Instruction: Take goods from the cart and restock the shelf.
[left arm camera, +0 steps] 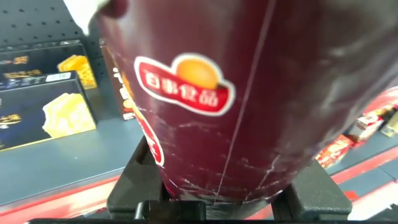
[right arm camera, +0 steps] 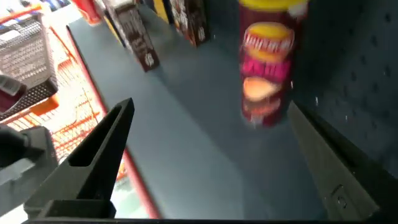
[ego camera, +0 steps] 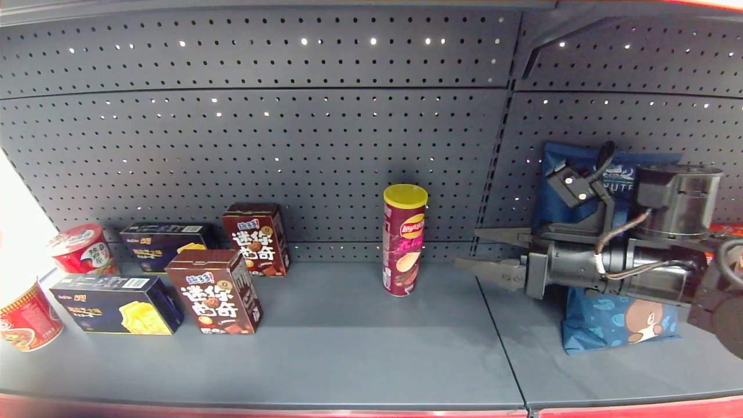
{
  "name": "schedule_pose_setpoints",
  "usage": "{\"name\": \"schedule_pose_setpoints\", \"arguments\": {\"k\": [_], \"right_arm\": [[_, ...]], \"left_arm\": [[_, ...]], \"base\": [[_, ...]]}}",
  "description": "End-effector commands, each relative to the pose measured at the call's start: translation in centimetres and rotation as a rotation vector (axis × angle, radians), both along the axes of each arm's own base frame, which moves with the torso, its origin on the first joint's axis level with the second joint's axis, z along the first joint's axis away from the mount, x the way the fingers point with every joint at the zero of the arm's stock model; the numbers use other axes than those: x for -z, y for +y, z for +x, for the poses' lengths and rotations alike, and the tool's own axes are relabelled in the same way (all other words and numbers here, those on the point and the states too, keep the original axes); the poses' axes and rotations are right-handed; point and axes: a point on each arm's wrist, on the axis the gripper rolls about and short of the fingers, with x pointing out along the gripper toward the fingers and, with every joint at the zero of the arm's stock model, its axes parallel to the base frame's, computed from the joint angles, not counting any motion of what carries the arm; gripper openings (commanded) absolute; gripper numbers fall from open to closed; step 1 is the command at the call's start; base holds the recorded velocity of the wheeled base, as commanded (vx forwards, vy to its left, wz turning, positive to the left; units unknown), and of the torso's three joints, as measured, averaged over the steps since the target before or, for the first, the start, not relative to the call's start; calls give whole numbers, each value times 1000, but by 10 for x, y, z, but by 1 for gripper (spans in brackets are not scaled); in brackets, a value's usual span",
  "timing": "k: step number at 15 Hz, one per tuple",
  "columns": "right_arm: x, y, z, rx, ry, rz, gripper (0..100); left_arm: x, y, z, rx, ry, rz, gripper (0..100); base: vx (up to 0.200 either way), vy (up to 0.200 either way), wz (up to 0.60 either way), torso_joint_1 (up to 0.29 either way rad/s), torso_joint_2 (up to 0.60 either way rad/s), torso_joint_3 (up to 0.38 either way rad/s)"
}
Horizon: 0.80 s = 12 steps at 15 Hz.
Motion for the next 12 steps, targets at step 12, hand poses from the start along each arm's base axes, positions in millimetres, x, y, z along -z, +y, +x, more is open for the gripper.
{"name": "schedule_pose_setpoints", "arguments": {"k": [12], "right_arm": [[42, 31, 101, -59, -16, 2, 100]], "left_arm": [[3, 0, 1, 7, 11, -1, 0]], "base": [[0, 0, 0, 0, 0, 0]]}}
